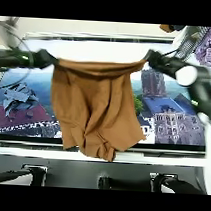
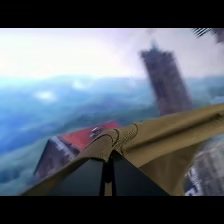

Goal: Fold the clothes and pants, and hang the long-sleeved shirts on hangers.

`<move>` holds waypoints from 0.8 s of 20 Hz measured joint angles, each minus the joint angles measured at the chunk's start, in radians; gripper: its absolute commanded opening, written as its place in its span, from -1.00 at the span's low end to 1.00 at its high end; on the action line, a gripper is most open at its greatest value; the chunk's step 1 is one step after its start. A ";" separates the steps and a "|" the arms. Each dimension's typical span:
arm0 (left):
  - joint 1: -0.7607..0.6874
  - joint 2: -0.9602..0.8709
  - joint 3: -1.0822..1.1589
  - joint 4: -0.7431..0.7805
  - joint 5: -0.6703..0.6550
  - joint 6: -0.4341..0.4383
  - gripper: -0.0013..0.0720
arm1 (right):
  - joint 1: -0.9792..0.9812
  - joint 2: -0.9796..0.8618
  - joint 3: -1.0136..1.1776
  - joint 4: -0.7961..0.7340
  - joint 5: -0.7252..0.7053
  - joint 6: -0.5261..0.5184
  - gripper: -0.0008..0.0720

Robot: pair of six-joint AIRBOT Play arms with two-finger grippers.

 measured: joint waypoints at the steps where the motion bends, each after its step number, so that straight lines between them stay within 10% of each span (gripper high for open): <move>1: 0.000 -0.066 -0.001 0.000 0.001 0.002 -0.92 | 0.000 -0.077 0.000 0.052 -0.023 0.000 -0.87; 5: -0.005 -0.282 -0.004 0.001 0.004 0.005 -0.92 | 0.000 -0.290 0.000 0.214 -0.037 0.000 -0.87; 8: -0.013 -0.369 -0.004 0.001 0.004 0.006 -0.90 | 0.000 -0.361 0.000 0.268 0.006 -0.005 -0.20; 9: -0.015 -0.383 -0.004 0.001 0.003 0.007 -0.63 | -0.001 -0.370 0.000 0.278 0.024 -0.011 -0.03; 11: -0.015 -0.399 -0.001 0.001 0.002 0.006 0.69 | -0.011 -0.372 0.000 0.293 0.076 -0.018 0.42; 16: 0.039 -0.345 0.013 0.001 -0.044 -0.015 0.77 | -0.150 -0.266 0.000 0.294 0.299 -0.106 0.45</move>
